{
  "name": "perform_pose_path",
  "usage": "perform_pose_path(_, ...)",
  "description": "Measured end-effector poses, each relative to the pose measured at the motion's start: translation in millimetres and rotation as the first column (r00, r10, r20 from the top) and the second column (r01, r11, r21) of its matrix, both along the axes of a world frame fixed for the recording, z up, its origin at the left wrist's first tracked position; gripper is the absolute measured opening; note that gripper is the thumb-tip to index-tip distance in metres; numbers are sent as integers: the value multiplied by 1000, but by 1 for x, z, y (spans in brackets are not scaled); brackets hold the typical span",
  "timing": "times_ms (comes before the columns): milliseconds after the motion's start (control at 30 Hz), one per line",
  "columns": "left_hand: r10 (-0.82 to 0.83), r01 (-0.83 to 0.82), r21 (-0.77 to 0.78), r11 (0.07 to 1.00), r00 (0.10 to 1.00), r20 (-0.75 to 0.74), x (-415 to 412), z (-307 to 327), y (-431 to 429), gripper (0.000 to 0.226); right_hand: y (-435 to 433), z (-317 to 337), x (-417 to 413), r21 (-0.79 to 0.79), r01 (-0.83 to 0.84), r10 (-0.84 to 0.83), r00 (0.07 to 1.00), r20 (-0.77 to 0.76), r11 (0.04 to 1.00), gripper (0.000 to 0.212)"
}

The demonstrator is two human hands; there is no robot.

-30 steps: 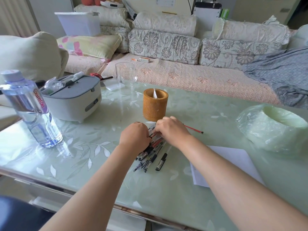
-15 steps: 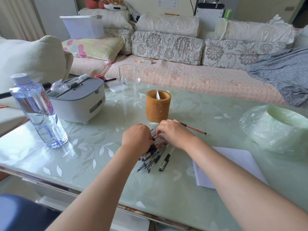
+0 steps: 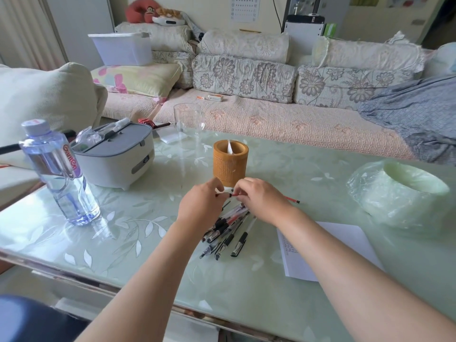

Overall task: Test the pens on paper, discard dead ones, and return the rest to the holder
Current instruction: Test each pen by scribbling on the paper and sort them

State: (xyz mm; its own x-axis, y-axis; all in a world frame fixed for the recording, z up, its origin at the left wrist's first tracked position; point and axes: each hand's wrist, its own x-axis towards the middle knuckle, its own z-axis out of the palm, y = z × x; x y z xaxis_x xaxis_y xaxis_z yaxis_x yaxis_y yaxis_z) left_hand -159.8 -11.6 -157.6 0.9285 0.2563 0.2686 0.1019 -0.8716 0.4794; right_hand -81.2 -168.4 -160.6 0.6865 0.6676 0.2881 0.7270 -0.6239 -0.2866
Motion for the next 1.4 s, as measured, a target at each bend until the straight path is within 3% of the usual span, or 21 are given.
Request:
perform_pose_path(200,-88,80,-110,991,993,-73,-11,1,-12,21,-36,6,-21,11,62,-61,998,-18,998,10)
perform_pose_path(433,-188,192,-302,934,981,45,-25,5,-52,6,-66,18,-48,-34,114,-118,979,-165,993,39)
perform_pose_path(600,-236,247,-348,905,969,73,-25,2,-74,6,-88,23,-63,-76,197,-206,968,-145,977,19)
perform_pose_path(800,-345,323,-357,876,938,2,-21,2,-95,3,-121,22,-70,-11,228,-225,951,-212,974,12)
perform_pose_path(1133,-347,304,-429,850,938,-22,-11,-1,-116,4,-128,15,-66,-46,234,-235,899,-369,971,22)
perform_pose_path(1233,-347,301,-412,860,937,-39,-5,-2,-116,8,-127,13,-63,-116,233,-257,923,-287,965,19)
perform_pose_path(1400,-391,305,-519,798,918,-62,4,-2,-110,8,-128,11,-56,-165,253,-280,945,-169,953,25)
